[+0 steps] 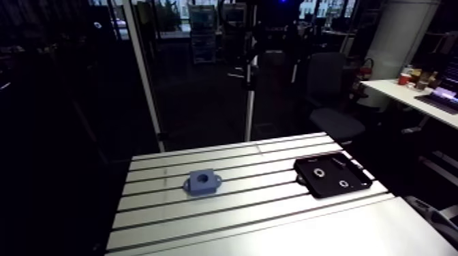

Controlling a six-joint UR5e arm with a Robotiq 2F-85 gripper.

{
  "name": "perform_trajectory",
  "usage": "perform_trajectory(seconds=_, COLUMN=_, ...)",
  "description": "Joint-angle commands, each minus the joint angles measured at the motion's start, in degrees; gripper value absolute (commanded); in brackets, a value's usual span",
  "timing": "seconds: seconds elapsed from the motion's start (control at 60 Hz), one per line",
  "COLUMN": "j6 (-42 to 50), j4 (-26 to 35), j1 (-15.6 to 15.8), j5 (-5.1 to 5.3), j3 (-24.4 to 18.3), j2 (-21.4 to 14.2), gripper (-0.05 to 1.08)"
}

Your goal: Pick up the bearing and press it into the housing until flush.

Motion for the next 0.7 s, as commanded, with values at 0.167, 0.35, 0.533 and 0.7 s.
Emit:
perform_trajectory(seconds=0.167, j6=-2.5, j4=2.6, j1=-1.4, j5=0.02, j3=4.6, j2=-5.5, gripper=0.01)
perform_trajectory(seconds=0.35, j6=-2.5, j4=2.6, j1=-1.4, j5=0.02, j3=4.6, j2=-5.1, gripper=0.01)
perform_trajectory(seconds=0.533, j6=-2.5, j4=2.6, j1=-1.3, j5=0.02, j3=4.6, j2=-5.1, gripper=0.01)
perform_trajectory(seconds=0.7, j6=-2.6, j4=2.5, j1=-1.4, j5=0.02, j3=4.6, j2=-4.9, gripper=0.01)
